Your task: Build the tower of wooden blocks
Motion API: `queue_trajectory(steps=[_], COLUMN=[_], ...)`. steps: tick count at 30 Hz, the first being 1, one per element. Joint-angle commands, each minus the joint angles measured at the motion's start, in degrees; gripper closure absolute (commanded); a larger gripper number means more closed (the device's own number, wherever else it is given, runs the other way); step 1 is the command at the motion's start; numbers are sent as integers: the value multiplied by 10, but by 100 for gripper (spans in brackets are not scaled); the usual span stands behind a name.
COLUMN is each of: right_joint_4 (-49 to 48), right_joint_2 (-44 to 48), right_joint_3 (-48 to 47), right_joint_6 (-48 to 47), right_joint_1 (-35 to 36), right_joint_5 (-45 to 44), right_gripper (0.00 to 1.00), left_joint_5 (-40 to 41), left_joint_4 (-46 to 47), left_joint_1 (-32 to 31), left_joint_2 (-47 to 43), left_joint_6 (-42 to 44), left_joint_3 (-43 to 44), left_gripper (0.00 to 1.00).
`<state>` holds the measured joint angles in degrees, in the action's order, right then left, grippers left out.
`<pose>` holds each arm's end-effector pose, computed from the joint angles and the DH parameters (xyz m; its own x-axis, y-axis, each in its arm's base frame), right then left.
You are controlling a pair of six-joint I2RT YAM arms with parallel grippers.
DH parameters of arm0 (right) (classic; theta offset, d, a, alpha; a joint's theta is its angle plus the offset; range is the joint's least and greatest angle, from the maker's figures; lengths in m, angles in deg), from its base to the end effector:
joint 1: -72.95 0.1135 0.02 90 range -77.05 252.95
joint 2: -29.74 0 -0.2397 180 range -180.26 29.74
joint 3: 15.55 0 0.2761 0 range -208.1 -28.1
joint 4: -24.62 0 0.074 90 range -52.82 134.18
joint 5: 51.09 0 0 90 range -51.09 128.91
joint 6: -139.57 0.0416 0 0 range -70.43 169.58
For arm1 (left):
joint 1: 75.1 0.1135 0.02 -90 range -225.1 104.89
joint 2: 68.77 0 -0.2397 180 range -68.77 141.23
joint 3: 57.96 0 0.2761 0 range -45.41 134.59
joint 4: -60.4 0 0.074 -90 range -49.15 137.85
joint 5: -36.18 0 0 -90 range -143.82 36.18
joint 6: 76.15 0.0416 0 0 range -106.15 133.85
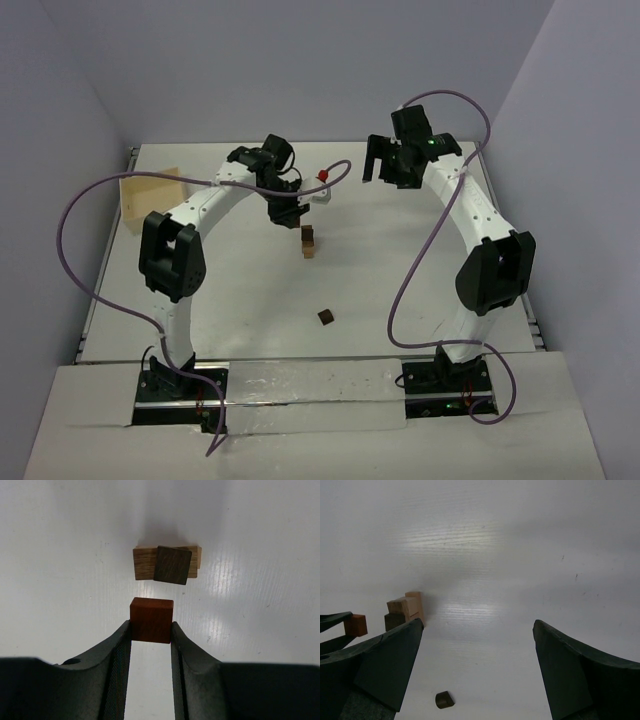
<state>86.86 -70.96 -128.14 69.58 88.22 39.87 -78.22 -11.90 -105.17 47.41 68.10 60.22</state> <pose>0.3938 0.1082 0.3169 -0.7916 0.1386 -0.5952 -0.0030 0.9731 0.2305 0.3717 -0.2350 0.2329 -0.0079 0.8586 -0.5126 0.9982 0.0368 0.0463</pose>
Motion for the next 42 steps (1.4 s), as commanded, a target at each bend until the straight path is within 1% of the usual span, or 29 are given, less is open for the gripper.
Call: queue_trajectory(steps=[1, 7, 23, 37, 42], right_joint_4=[4, 4, 5, 5, 5], right_joint_2=[-1, 2, 2, 2, 2], right_joint_3=[-33, -34, -38, -36, -36], right_joint_6=[-4, -1, 0, 0, 0], right_joint_1=[-6, -5, -5, -6, -6], right_joint_5=[-4, -8, -9, -8, -7], right_gripper=[2, 1, 0, 0, 0], left_joint_5=[0, -1, 19, 20, 25], left_joint_4=[-16, -16, -8, -2, 0], left_joint_1=[-23, -31, -50, -52, -53], left_joint_2=[14, 23, 40, 50, 51], left_joint_6=[-9, -9, -19, -23, -23], left_joint_3=[26, 34, 41, 52, 49], left_gripper=[91, 86, 83, 73, 72])
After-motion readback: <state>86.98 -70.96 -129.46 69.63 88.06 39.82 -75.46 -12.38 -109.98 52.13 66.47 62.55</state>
